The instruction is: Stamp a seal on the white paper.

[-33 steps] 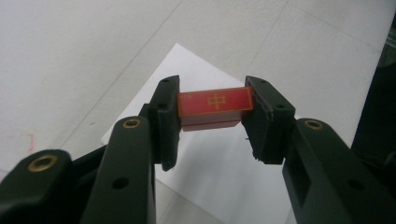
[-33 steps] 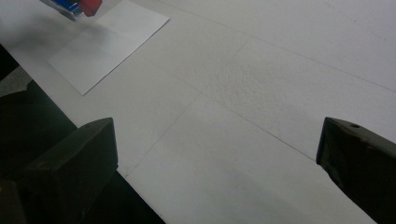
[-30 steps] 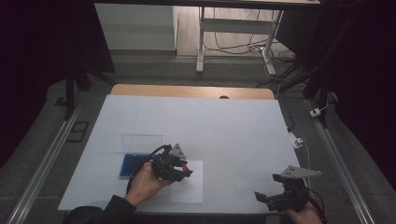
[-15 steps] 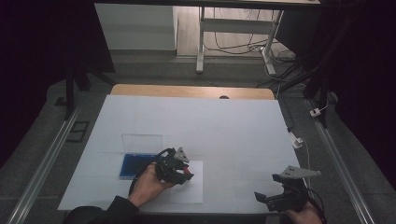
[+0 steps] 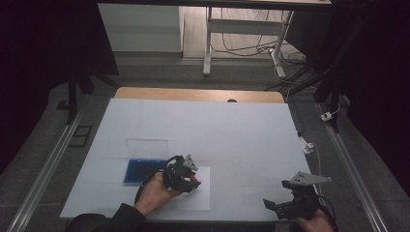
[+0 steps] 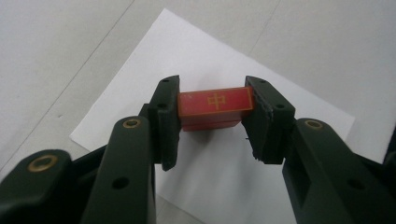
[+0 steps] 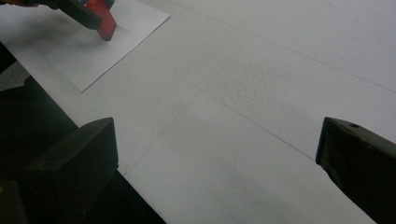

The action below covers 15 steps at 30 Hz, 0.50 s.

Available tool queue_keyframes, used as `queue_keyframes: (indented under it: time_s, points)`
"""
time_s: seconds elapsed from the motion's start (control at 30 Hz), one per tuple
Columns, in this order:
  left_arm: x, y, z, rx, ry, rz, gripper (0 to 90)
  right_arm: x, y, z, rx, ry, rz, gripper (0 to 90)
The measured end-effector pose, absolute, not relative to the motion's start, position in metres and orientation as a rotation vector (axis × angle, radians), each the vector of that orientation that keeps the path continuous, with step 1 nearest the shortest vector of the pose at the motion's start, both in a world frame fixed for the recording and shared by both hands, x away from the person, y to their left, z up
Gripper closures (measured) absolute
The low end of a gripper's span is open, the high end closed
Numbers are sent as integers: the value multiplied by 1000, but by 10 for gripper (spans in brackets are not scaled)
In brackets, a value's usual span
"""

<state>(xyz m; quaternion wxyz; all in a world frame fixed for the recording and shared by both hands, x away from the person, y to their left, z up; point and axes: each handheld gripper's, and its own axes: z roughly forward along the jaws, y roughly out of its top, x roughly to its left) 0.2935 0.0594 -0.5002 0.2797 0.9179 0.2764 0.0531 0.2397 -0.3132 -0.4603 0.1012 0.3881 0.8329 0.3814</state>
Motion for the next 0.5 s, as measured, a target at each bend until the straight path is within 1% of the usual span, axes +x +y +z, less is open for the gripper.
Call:
queue_keyframes:
  time_s: [0.5]
  points:
    - [284,56,-503,2467,725,237,589,240,-312,-460,1150,2466,1115,0]
